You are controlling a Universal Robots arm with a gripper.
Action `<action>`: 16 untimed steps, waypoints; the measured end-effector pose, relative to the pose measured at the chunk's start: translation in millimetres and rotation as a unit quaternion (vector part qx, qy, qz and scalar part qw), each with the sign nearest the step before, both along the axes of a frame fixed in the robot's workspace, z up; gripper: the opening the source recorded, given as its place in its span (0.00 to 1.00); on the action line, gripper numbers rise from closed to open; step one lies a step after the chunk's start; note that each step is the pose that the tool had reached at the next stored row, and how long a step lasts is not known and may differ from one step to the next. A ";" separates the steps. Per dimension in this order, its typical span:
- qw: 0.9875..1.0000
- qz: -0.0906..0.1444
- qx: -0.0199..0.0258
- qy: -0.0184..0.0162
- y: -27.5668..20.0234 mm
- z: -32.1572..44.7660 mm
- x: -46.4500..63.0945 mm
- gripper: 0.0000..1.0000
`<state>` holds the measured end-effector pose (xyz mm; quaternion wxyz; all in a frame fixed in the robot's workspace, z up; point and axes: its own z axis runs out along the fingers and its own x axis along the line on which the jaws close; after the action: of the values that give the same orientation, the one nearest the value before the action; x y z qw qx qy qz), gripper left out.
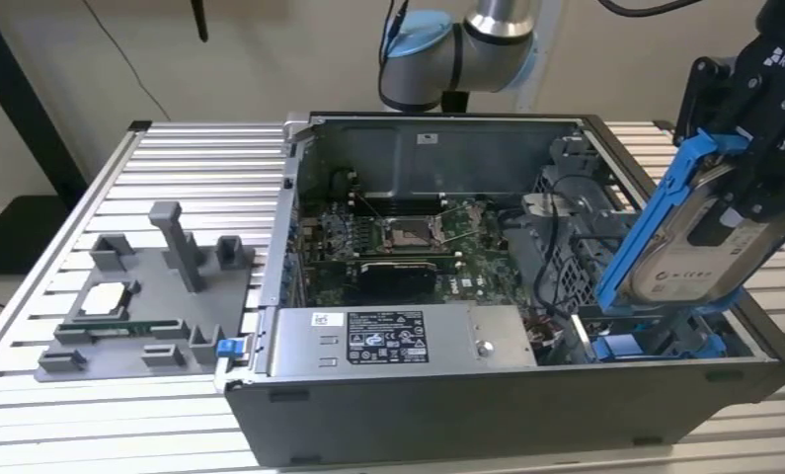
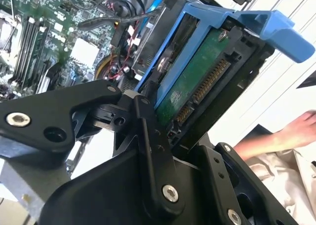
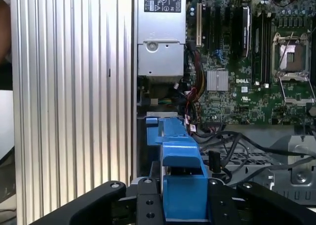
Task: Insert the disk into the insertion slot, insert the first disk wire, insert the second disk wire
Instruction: 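Insert the disk into the insertion slot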
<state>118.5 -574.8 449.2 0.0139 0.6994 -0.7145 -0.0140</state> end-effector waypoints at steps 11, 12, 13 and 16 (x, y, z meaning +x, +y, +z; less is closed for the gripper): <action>1.000 0.000 0.002 0.000 0.7 -2.5 0.0 0.00; 1.000 0.000 0.002 0.000 0.8 -2.8 0.0 0.00; 1.000 0.000 0.002 0.000 1.0 -3.0 0.0 0.00; 1.000 0.000 0.003 0.000 1.6 -4.0 0.0 0.00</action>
<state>118.6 -573.2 445.2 0.0116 0.6994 -0.7144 -0.0164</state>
